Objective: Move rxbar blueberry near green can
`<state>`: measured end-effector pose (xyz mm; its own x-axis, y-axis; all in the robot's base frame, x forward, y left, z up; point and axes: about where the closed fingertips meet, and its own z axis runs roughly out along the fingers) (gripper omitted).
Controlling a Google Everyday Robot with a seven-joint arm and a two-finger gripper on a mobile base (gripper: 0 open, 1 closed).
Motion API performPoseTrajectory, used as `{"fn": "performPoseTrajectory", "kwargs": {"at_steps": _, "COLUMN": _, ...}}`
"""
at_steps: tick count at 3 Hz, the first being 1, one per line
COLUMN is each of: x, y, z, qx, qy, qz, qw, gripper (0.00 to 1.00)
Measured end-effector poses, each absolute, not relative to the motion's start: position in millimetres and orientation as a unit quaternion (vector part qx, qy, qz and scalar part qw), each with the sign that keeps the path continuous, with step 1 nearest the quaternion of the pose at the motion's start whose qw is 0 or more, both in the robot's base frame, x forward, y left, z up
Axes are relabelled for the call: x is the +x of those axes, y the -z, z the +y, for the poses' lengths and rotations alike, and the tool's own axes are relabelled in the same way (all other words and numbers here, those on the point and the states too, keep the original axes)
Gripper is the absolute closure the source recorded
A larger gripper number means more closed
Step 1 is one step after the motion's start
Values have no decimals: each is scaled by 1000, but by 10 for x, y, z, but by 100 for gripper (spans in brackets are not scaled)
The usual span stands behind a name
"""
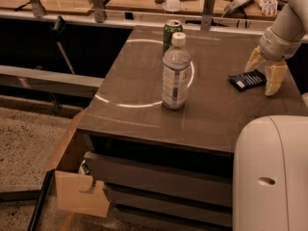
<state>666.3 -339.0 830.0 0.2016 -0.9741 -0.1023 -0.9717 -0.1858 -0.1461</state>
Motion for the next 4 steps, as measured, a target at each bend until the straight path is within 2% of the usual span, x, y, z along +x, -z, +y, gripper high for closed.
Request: {"fn": "performPoseTrajectory", "kwargs": {"at_steps": 4, "x": 6644, "y": -8334, "z": -3402, "qx": -769, "qy": 7, "qz": 633, "qw": 88, "gripper": 55}}
